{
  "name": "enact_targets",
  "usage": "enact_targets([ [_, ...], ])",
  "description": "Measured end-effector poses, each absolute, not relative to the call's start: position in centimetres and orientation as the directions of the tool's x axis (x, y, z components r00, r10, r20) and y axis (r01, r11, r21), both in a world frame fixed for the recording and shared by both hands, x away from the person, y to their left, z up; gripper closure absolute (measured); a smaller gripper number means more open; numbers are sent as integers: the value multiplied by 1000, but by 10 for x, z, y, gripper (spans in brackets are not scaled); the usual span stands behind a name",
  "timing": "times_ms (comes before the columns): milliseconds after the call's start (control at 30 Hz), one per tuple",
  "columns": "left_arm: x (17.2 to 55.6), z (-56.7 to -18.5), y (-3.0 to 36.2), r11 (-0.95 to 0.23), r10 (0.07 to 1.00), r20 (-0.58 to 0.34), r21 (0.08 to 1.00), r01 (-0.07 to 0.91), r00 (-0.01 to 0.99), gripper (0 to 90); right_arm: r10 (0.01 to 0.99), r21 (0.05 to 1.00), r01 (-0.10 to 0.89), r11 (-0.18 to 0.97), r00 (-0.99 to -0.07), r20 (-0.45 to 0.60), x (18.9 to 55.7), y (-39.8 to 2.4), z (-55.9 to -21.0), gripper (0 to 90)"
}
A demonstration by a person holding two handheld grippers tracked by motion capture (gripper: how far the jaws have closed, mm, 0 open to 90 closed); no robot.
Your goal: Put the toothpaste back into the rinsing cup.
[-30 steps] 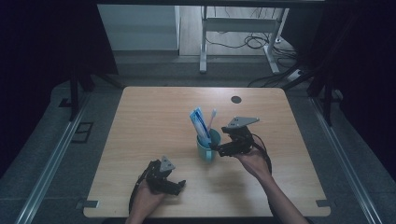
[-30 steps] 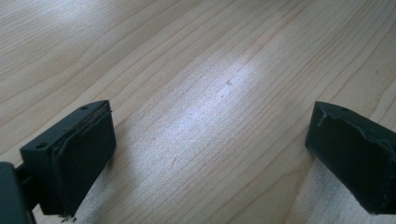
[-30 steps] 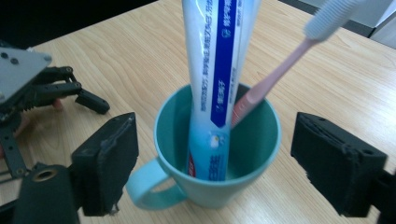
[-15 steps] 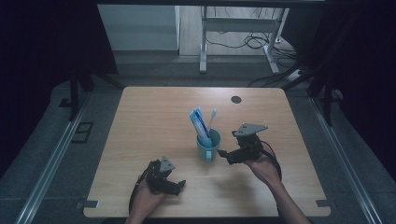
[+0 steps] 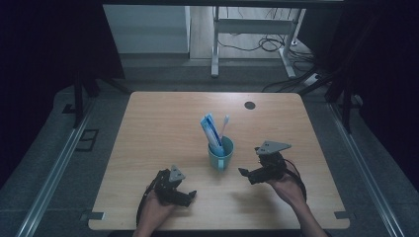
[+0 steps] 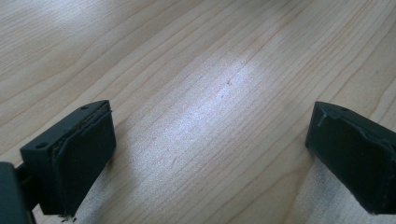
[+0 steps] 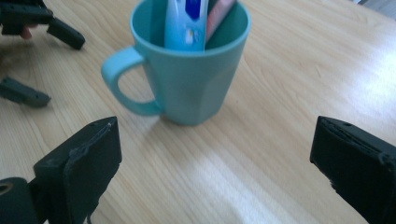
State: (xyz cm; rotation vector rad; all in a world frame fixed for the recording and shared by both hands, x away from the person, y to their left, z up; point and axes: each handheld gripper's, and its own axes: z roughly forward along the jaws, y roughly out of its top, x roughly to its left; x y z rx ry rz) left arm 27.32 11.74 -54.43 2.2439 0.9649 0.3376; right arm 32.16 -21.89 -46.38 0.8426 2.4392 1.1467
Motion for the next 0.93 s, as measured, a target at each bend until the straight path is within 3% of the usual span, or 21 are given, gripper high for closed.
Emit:
enact_targets([
  [933,273,-545,117,-503,722,-27,667,550,692,18,691,718,460,522,-722,-40,296,-254,-534,34],
])
